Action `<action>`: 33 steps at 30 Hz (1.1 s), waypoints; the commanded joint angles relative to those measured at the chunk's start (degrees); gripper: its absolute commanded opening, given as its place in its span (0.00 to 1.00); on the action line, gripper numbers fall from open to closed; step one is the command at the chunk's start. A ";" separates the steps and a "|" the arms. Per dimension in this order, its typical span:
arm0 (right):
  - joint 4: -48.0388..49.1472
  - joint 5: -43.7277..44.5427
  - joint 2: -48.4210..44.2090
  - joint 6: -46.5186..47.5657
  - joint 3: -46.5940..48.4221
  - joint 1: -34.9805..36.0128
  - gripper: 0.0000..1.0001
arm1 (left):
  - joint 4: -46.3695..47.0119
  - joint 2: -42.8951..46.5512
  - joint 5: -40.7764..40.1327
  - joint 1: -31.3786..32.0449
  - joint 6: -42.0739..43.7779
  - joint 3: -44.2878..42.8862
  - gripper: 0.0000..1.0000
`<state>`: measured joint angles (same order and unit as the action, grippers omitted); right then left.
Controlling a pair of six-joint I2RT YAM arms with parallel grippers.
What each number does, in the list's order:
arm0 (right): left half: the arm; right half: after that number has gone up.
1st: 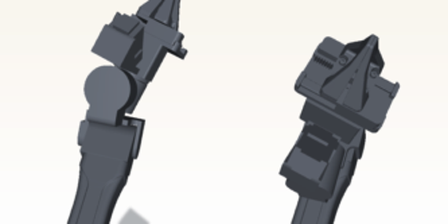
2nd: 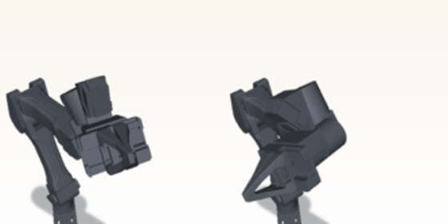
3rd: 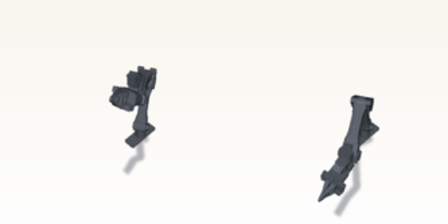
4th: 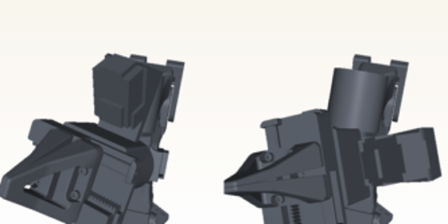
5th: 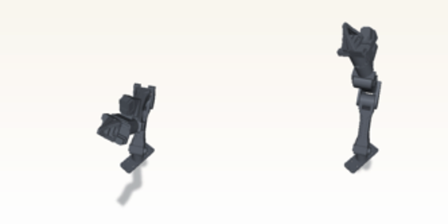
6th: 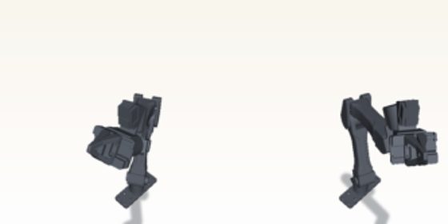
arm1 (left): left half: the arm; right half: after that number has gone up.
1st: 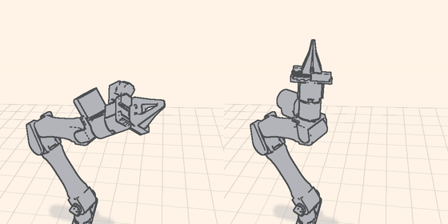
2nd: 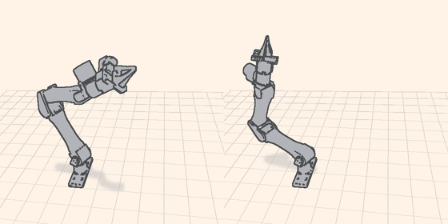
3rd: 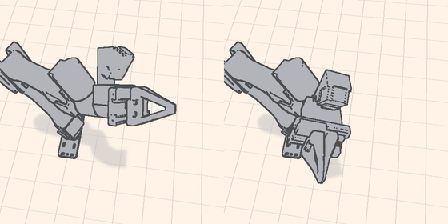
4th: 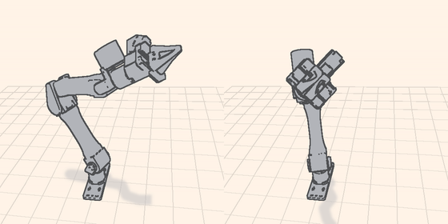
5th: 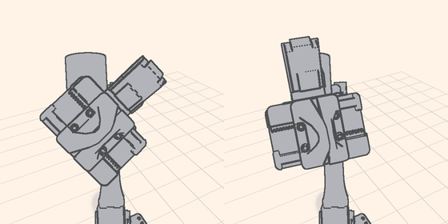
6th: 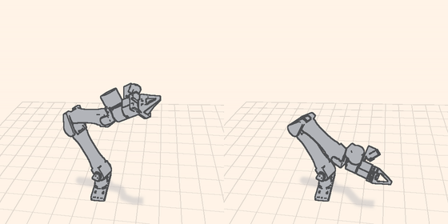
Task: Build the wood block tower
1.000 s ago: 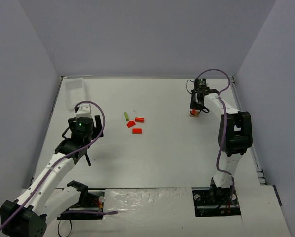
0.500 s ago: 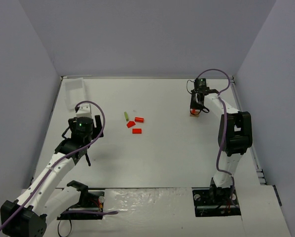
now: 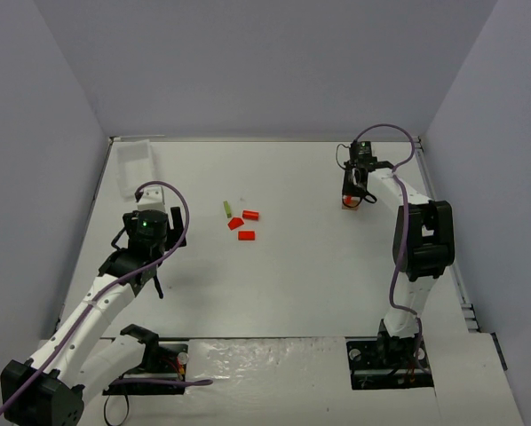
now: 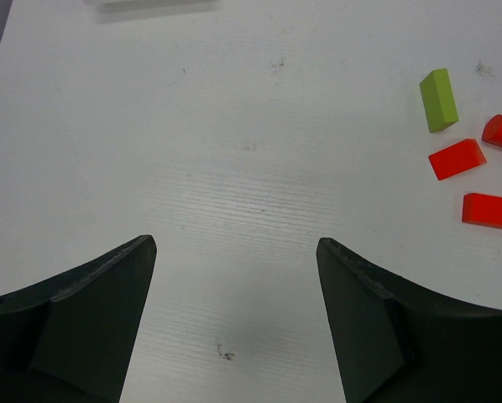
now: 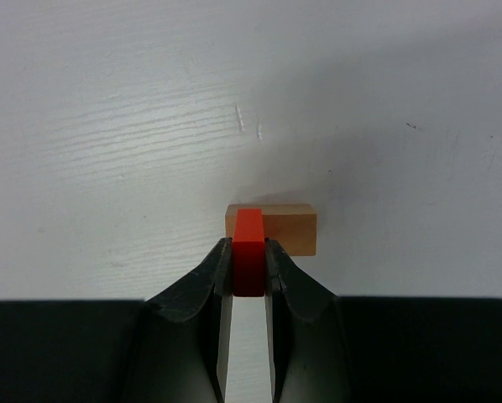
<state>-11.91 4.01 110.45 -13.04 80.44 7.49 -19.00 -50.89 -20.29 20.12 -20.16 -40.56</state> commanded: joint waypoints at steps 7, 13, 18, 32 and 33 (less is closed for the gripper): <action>-0.65 -0.15 -3.20 -0.50 -1.23 0.07 0.00 | 3.61 0.01 0.33 -0.43 0.37 -1.36 0.75; -1.15 0.30 -3.68 -0.67 -1.61 0.13 0.00 | 3.54 0.01 0.40 -0.43 0.38 -1.34 0.75; -1.58 0.92 -3.77 -0.52 -1.16 0.18 0.00 | 3.62 0.03 0.43 -0.43 0.38 -1.31 0.75; -2.50 1.88 -3.85 0.35 0.13 0.58 0.00 | 3.62 0.18 0.43 -0.43 0.38 -1.35 0.75; -2.50 1.88 -3.77 0.45 0.22 0.60 0.00 | 3.62 0.18 0.43 -0.43 0.38 -1.37 0.75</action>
<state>-11.84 4.27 109.69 -13.35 79.48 7.60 -18.96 -50.89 -19.70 20.12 -20.14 -40.56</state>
